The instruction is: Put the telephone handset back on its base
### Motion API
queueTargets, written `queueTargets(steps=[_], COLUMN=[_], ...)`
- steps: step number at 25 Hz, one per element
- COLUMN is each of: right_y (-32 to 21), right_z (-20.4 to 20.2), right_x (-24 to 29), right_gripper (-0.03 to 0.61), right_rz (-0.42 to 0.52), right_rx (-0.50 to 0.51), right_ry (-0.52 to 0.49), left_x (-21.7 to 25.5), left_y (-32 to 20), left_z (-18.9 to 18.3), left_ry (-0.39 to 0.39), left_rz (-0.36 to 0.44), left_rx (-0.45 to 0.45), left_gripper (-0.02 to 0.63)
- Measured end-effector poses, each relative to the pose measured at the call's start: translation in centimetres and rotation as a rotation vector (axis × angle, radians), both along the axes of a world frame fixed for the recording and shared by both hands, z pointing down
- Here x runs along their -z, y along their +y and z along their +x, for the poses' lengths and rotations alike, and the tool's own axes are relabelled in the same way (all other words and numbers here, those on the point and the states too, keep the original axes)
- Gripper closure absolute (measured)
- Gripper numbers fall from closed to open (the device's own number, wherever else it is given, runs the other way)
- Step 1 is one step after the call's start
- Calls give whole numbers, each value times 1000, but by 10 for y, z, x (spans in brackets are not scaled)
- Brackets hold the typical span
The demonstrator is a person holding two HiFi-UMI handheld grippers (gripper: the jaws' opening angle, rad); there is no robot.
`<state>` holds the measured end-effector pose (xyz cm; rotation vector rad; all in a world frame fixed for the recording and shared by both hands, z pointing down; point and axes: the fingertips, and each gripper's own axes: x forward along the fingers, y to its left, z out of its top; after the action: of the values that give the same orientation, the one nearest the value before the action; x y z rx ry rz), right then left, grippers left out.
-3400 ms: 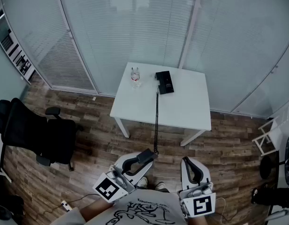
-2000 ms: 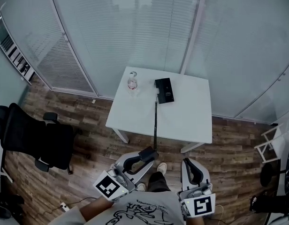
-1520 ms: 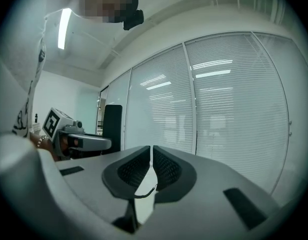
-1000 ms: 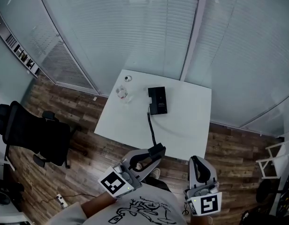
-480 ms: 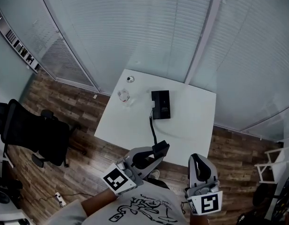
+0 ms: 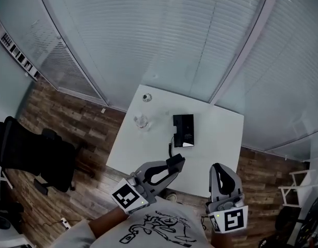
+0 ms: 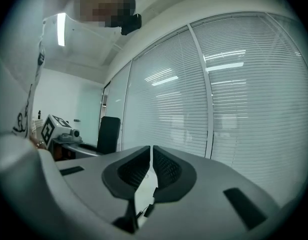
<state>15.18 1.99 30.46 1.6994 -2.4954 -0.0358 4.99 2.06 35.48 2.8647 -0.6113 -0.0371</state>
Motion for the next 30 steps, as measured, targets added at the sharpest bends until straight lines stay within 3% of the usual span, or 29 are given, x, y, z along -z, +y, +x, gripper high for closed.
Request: queueTargets(steps=[14,30], right_y=[-68,-99], right_z=[-32,-46], right_x=[-7,-25], right_gripper=[565,561], right_rz=[-16,-49], right_rx=[-49,-11], right_ry=[28,-28], left_x=[-14,-52], left_y=[-79,-105], left_z=[-26,-2], left_ry=[27,10], left_rz=[-20,-90], left_rx=[-69,-108], left_gripper=[541,541])
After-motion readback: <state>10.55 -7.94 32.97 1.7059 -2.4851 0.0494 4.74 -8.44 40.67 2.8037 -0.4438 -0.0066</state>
